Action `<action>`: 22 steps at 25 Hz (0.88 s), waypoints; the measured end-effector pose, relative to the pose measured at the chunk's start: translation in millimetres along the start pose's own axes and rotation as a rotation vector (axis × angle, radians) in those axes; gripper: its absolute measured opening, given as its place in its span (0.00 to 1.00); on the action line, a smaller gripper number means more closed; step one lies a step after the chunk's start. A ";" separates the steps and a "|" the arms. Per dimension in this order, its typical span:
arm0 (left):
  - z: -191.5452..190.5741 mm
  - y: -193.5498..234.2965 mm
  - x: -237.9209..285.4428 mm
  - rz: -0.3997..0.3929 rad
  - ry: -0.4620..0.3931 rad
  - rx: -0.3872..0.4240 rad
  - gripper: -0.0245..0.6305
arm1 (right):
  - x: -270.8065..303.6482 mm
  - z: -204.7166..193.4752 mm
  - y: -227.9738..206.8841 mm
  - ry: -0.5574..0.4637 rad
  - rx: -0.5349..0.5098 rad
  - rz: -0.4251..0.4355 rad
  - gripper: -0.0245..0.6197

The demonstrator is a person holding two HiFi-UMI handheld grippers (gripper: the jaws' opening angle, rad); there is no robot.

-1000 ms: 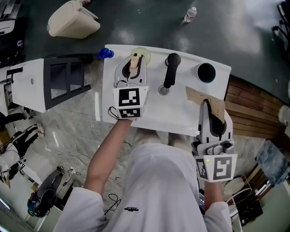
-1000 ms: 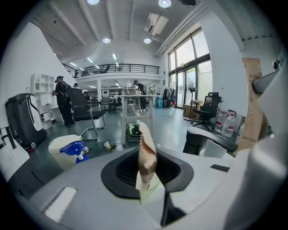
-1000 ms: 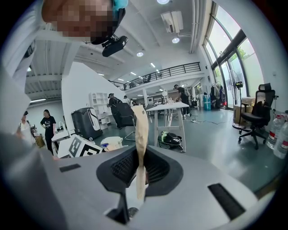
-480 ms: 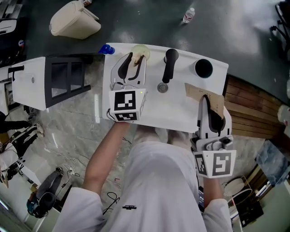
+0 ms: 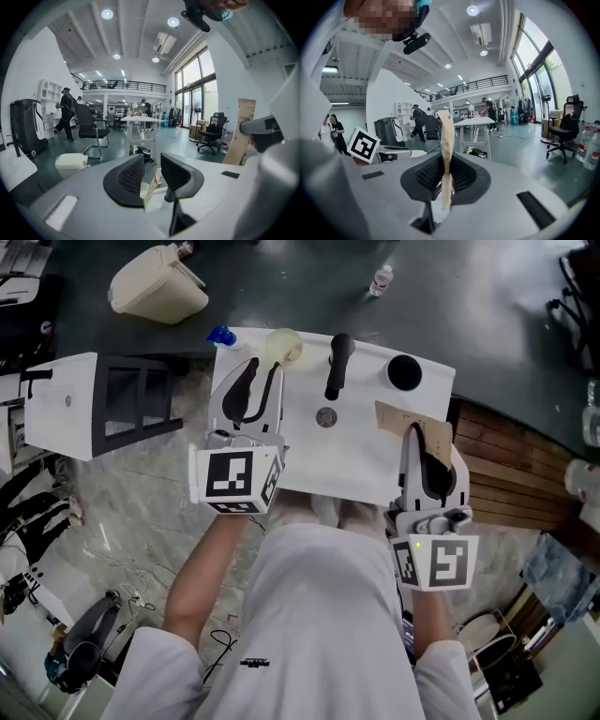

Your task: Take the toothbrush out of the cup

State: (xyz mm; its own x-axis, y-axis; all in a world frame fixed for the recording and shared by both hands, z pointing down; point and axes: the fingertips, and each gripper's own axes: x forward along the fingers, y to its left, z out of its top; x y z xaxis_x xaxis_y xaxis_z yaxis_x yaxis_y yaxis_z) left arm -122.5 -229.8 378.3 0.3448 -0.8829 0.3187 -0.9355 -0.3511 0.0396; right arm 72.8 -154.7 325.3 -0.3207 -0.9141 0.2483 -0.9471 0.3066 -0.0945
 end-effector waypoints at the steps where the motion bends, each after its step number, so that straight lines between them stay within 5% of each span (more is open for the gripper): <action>1: 4.2 -2.4 -7.1 -0.001 -0.007 0.005 0.19 | -2.5 2.9 -0.8 -0.007 -0.002 -0.004 0.08; 7: 20.0 -20.0 -45.3 -0.014 -0.030 -0.017 0.06 | -11.0 18.8 -8.5 -0.048 -0.011 -0.025 0.08; 22: 42.9 -32.0 -90.7 -0.009 -0.047 -0.085 0.04 | -3.2 38.6 -40.6 -0.093 -0.040 -0.087 0.08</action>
State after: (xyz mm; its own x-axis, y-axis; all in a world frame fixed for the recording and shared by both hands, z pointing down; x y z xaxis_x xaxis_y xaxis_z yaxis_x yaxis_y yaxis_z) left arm -120.5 -151.9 307.5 0.3541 -0.8944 0.2732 -0.9350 -0.3327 0.1229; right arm 112.6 -174.5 291.1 -0.2370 -0.9577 0.1633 -0.9715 0.2341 -0.0374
